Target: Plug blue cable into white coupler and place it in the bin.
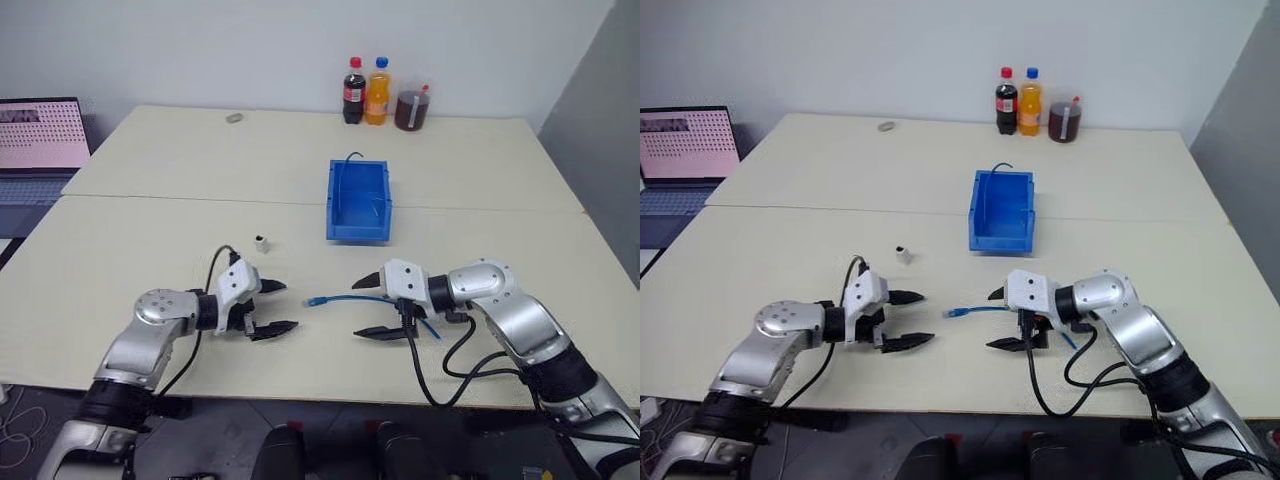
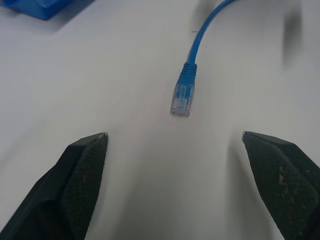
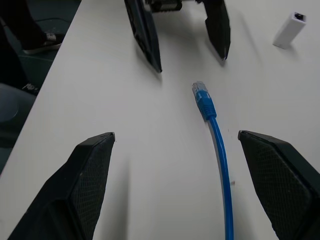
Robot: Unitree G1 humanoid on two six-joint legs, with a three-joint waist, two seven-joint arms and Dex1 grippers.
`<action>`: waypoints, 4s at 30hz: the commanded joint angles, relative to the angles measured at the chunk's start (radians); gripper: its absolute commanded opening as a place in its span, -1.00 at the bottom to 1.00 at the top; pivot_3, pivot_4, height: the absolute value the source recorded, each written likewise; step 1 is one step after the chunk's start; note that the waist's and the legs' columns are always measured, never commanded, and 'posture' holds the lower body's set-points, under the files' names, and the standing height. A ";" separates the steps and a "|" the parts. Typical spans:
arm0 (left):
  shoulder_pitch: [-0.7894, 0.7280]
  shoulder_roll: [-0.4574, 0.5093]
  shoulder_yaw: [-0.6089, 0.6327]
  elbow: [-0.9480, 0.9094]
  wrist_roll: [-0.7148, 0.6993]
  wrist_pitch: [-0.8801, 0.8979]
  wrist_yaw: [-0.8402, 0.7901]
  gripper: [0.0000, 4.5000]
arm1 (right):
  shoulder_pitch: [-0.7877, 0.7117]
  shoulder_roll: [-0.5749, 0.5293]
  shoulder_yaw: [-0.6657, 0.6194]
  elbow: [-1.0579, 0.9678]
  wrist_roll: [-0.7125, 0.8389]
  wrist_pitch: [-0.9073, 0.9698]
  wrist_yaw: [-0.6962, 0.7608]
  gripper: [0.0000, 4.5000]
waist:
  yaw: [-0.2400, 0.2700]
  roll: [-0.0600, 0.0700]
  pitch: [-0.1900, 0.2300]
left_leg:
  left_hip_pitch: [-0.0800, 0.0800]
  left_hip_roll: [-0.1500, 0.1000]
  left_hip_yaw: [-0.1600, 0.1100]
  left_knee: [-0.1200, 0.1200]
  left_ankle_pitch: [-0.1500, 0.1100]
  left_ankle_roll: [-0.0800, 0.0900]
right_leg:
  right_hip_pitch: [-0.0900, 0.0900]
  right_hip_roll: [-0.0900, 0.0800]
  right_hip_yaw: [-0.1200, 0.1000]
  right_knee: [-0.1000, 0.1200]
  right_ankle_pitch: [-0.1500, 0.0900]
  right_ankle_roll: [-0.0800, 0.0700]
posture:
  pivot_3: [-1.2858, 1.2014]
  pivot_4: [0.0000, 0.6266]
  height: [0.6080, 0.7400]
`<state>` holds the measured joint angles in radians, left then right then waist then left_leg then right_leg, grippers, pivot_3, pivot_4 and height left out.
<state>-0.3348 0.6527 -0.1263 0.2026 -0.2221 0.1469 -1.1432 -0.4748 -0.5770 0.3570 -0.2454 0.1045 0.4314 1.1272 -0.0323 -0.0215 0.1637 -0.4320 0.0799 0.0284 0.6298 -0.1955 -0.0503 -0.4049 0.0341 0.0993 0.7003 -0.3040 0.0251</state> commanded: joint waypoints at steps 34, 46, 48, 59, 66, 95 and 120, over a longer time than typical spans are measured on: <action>-0.074 -0.110 -0.063 0.011 -0.008 -0.013 -0.094 -0.89 | 0.214 0.030 -0.245 -0.357 0.292 0.285 -0.273 0.91 | 0.004 -0.001 -0.006 | 0.000 -0.001 -0.002 0.001 0.000 0.000 | 0.002 0.000 0.000 0.000 -0.002 0.006 | 0.03 -0.52 1.00; -0.087 -0.146 0.080 -0.299 -0.370 0.489 0.001 -0.89 | 0.387 0.054 -0.383 -0.500 0.627 0.462 -0.362 0.91 | -0.003 -0.002 -0.006 | 0.000 0.000 -0.003 0.001 0.000 0.000 | 0.002 0.000 -0.001 0.000 -0.002 0.006 | 0.03 -0.52 1.00; -0.090 -0.166 0.113 -0.343 -0.478 0.603 0.029 -0.89 | 0.397 0.095 -0.405 -0.477 0.676 0.484 -0.419 0.91 | -0.003 -0.002 -0.005 | 0.000 0.000 -0.003 0.001 0.000 0.000 | 0.002 0.000 -0.001 0.000 -0.002 0.006 | 0.03 -0.52 1.00; -0.096 -0.185 0.159 -0.404 -0.642 0.769 0.125 -0.89 | 0.268 0.212 -0.454 -0.326 0.808 0.490 -0.556 0.91 | -0.003 -0.002 -0.005 | 0.000 -0.001 -0.003 0.001 0.000 0.000 | 0.002 0.000 -0.001 0.000 -0.002 0.007 | 0.03 -0.52 1.00; -0.097 -0.174 0.154 -0.410 -0.658 0.774 0.138 -0.89 | 0.184 0.253 -0.444 -0.258 0.885 0.498 -0.571 0.91 | -0.003 -0.002 -0.005 | 0.000 -0.001 -0.003 0.000 0.000 0.000 | 0.002 0.000 0.000 -0.001 -0.002 0.007 | 0.03 -0.52 1.00; -0.080 -0.153 0.123 -0.368 -0.557 0.640 0.107 -0.58 | 0.135 0.210 -0.380 -0.196 0.901 0.509 -0.494 -0.94 | -0.002 -0.002 -0.005 | -0.001 -0.001 -0.003 0.000 0.000 0.000 | 0.001 0.000 0.000 -0.002 -0.002 0.006 | 0.03 -0.52 1.00; 0.183 -0.172 0.234 -0.369 -0.125 0.261 0.542 1.00 | 0.173 0.179 -0.350 -0.182 0.806 0.433 -0.492 -0.95 | -0.001 -0.002 -0.004 | -0.001 0.000 -0.002 -0.001 0.000 0.000 | 0.001 -0.001 0.001 -0.003 -0.002 0.007 | 0.03 -0.52 1.00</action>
<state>-0.1550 0.4912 0.0850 -0.1496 -0.3773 0.4098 -0.6710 -0.2969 -0.3933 0.0034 -0.4107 0.9192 0.8910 0.6124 -0.0330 -0.0237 0.1592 -0.4330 0.0798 0.0268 0.6287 -0.1955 -0.0502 -0.4044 0.0334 0.0999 0.6974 -0.3059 0.0318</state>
